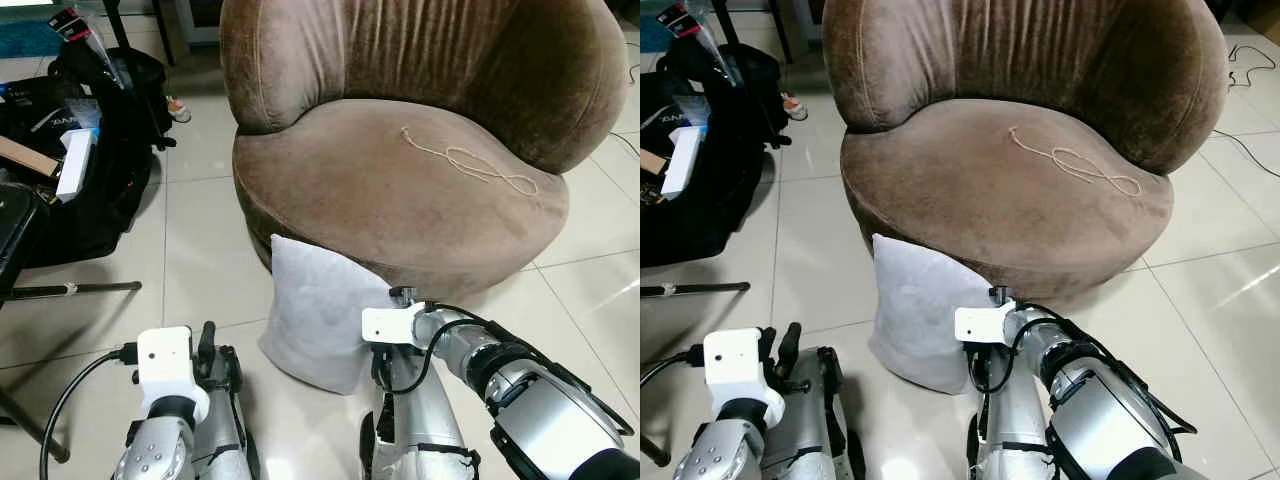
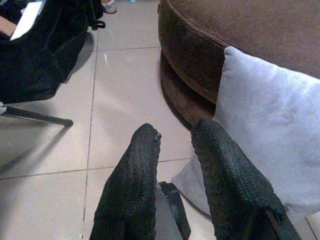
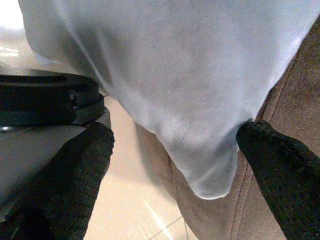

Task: Move the pillow to the sofa from floor

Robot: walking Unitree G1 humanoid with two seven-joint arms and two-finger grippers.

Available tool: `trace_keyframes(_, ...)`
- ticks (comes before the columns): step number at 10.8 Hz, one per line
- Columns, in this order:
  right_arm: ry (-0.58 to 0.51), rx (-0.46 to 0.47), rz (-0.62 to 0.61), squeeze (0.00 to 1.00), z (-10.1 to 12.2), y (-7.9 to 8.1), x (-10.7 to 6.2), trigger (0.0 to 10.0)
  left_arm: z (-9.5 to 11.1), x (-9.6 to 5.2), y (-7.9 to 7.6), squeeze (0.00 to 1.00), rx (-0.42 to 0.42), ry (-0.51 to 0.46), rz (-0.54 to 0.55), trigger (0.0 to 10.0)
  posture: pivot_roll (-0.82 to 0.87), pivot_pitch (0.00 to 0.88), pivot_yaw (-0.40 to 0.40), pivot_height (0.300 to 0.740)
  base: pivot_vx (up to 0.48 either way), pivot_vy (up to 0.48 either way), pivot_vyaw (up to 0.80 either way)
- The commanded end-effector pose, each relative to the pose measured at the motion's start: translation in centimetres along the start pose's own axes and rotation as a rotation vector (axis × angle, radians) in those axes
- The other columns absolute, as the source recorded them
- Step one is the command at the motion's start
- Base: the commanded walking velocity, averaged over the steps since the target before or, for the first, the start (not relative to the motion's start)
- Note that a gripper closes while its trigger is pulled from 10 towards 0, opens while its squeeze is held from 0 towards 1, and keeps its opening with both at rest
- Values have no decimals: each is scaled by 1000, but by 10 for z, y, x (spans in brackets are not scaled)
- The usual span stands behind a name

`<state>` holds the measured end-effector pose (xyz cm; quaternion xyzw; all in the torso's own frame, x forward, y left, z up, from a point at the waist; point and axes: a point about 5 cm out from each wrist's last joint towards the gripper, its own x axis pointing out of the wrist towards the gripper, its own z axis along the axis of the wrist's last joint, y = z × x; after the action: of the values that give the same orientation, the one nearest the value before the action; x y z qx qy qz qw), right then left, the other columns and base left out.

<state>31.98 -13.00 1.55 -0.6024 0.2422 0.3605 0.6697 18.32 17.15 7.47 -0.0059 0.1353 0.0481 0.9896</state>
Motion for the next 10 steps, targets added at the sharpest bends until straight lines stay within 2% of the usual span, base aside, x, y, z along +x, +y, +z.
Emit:
trace_keyframes(1,20,40,-9,1000,-7,0,-1,10000,-1,-2,-2,0,1,11,-13,10000,114,157,-67,501,0,0,0)
trace_keyframes(6,14,79,-37,1000,-7,-3,-1,10000,0,-1,-1,0,4,15,-15,10000,119,156,-64,501,0,0,0)
trace_keyframes(10,41,61,-68,1000,-9,-5,-2,10000,0,-2,-1,0,7,18,-20,10000,119,158,-59,501,0,0,0)
